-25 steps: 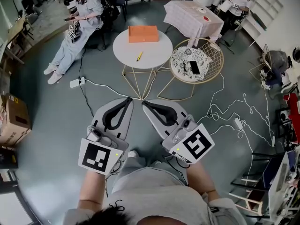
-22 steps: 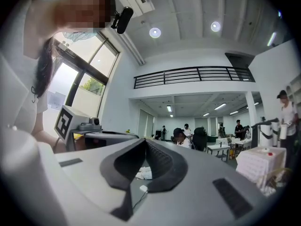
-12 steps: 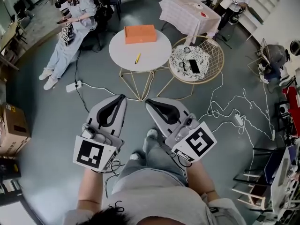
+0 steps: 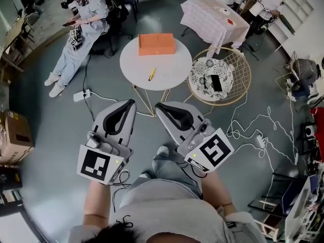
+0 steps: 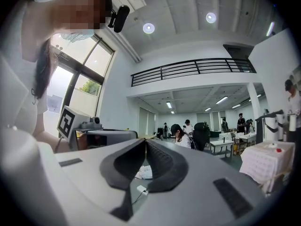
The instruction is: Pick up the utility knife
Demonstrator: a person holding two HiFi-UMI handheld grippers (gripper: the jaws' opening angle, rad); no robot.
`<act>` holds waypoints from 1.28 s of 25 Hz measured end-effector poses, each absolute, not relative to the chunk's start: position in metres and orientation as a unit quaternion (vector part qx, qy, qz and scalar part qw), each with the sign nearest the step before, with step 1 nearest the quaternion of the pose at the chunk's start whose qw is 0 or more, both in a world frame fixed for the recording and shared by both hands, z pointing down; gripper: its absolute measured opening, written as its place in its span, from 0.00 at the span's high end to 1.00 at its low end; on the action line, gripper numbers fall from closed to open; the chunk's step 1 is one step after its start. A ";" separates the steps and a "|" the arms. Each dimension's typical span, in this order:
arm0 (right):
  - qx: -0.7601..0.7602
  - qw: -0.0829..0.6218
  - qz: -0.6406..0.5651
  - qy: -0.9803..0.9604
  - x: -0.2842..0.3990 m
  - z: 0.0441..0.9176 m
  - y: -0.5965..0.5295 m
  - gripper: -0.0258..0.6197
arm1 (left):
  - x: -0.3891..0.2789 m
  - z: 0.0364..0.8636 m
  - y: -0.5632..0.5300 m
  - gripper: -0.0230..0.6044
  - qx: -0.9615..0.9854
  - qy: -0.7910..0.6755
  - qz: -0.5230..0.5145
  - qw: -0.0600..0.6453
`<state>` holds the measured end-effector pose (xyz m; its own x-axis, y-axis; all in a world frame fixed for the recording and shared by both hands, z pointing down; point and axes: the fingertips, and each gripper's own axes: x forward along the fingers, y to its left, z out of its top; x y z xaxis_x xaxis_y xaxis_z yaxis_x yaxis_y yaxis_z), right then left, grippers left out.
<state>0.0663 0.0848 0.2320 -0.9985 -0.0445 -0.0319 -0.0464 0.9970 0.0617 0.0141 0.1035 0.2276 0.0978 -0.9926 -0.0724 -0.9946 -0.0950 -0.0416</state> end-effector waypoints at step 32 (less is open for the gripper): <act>-0.101 -0.001 0.004 0.995 -0.059 0.246 -0.113 0.94 | -0.111 0.230 -0.099 0.95 -0.790 0.613 0.008 0.035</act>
<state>-0.0592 -0.1133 0.2456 -0.9797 -0.2002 0.0014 -0.2002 0.9797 0.0084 -0.1111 -0.0992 0.2299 0.2491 -0.9669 -0.0556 -0.9680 -0.2468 -0.0453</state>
